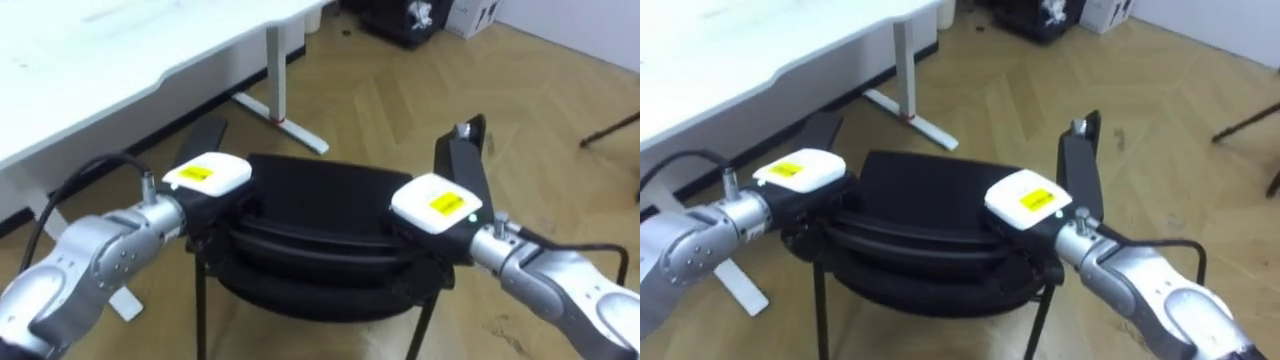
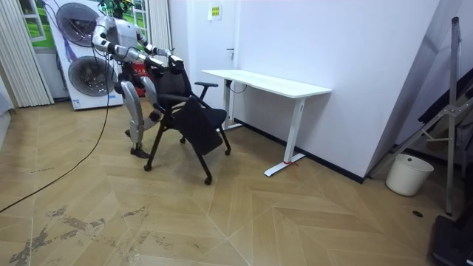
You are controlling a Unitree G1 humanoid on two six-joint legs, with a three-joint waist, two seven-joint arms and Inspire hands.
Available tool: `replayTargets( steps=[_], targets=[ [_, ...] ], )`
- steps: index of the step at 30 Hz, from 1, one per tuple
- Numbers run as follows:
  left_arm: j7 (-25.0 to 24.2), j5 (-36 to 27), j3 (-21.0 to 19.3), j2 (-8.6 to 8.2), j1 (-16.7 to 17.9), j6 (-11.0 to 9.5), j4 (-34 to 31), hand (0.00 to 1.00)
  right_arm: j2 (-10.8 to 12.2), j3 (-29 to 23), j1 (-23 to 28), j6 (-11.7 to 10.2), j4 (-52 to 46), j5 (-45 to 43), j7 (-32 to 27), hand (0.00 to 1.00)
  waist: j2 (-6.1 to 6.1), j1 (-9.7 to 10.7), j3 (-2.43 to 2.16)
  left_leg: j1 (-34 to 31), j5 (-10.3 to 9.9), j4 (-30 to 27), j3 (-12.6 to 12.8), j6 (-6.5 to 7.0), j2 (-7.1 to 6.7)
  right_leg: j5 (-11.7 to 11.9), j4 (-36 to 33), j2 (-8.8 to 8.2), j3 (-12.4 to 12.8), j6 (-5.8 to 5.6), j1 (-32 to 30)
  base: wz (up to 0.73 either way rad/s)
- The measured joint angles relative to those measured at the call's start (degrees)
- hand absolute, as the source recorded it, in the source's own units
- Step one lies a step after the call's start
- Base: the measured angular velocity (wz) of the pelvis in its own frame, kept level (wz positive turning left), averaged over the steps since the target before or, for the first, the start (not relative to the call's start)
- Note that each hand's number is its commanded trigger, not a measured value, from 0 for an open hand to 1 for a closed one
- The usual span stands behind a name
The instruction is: Push chair
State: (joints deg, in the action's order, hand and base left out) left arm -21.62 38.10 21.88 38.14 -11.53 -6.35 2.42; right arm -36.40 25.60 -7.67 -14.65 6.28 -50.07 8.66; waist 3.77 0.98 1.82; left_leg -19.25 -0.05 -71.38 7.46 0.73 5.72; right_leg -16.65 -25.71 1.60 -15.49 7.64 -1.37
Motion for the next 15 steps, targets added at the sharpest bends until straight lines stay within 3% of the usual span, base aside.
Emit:
replayTargets(
  steps=[1, 2, 3, 4, 5, 6, 7, 8, 10, 12, 15],
  targets=[
    [0.3, 0.0, 0.1, -0.4, -0.4, 0.0, 0.6, 1.0, 0.3, 0.0, -0.2, 1.1, 0.1, -0.3, -0.5, 1.0, -0.16, -0.7, 0.12, -3.2, -3.0, 2.1, -0.4, -0.27, 0.76, -0.9, 0.0, -0.05, 0.4, -0.17, 0.9, -0.2],
    [0.6, 0.0, 0.1, -0.67, -0.4, 0.0, 0.9, 1.0, 0.2, 0.0, -0.4, 1.3, 0.1, -0.6, -0.6, 1.0, -0.29, -1.0, 0.19, -4.4, -4.1, 4.3, -0.4, -0.43, 0.72, -1.4, -0.1, -0.13, 1.0, -0.3, 1.2, -0.33],
    [0.8, 0.0, 0.1, -1.03, -0.4, 0.1, 1.1, 1.0, -0.1, 0.0, -0.9, 1.3, 0.1, -0.7, -0.6, 1.0, -0.49, -1.2, 0.16, -6.1, -5.7, 11.4, -0.4, -0.93, 0.6, -2.5, -0.4, -0.56, 1.8, -0.81, 1.8, -0.25],
    [0.8, -0.1, 0.1, -1.21, -0.4, -0.1, 1.0, 1.0, -1.0, 0.0, -1.0, 1.3, -0.4, -0.6, -0.8, 1.0, -1.05, -1.1, 0.14, -6.7, -5.9, 20.3, -0.1, -1.29, 0.47, -3.5, -0.3, -0.59, 2.2, -1.33, 2.6, -0.19],
    [0.9, -0.2, 0.1, -1.37, -0.4, -0.2, 1.0, 1.0, -1.4, 0.0, -1.0, 1.3, -0.7, -0.6, -0.9, 1.0, -1.31, -1.0, 0.04, -6.4, -5.7, 25.8, 0.2, -1.43, 0.4, -4.1, -0.3, -0.62, 2.3, -1.57, 2.8, -0.08],
    [0.8, -0.3, 0.0, -1.48, -0.5, -0.2, 0.7, 1.0, -2.4, 0.0, -0.9, 1.3, -1.5, -0.4, -0.9, 1.0, -2.1, -1.0, -0.43, -4.9, -4.4, 37.0, 0.9, -1.88, 0.09, -5.7, -0.8, -0.58, 2.5, -2.12, 3.4, -0.08],
    [0.7, -0.3, -0.4, -1.38, -0.3, -0.3, 0.2, 1.0, -3.1, 0.0, -0.8, 1.5, -2.5, -0.1, -0.8, 1.0, -2.12, -0.8, -0.37, -3.6, -0.7, 43.7, 1.2, 0.5, -0.85, -7.9, -2.4, -1.14, 2.9, -2.87, 4.0, -0.07],
    [0.7, -0.3, -0.7, -1.22, -0.2, -0.4, 0.1, 1.0, -2.7, 0.0, -0.6, 1.9, -2.6, -0.1, -0.8, 1.0, -1.29, -0.7, -0.59, -2.7, -0.9, 43.7, 1.3, 2.59, -1.82, -8.9, -3.2, -2.1, 3.2, -3.67, 4.3, 0.15],
    [1.0, -0.2, -1.9, -1.89, -0.4, -0.1, -0.2, 1.0, -3.3, -0.7, -0.5, 2.9, -5.2, -0.8, -0.4, 1.0, -0.27, 0.9, -1.25, -2.3, -2.5, 43.4, 2.0, 4.06, -4.95, -10.3, -2.3, -4.1, 3.6, -6.06, 4.8, 0.16],
    [1.0, -0.2, -2.1, -1.75, -1.4, 0.0, -0.3, 1.0, -3.5, -1.7, -0.5, 3.2, -6.7, -1.8, -0.4, 1.0, -0.67, 1.3, -1.16, -2.3, -3.4, 43.6, 3.1, 4.61, -5.87, -10.0, -0.5, -5.01, 4.7, -6.88, 5.2, -0.11],
    [1.3, -0.4, -2.4, -1.78, -1.6, -0.1, -0.3, 1.0, -3.8, -2.3, -0.5, 3.5, -7.8, -2.2, -0.2, 1.0, -0.67, 1.5, -1.12, -1.5, -6.2, 42.3, 4.2, 4.95, -7.49, -9.5, 1.0, -6.6, 4.4, -7.76, 7.5, -0.06]
  ],
)
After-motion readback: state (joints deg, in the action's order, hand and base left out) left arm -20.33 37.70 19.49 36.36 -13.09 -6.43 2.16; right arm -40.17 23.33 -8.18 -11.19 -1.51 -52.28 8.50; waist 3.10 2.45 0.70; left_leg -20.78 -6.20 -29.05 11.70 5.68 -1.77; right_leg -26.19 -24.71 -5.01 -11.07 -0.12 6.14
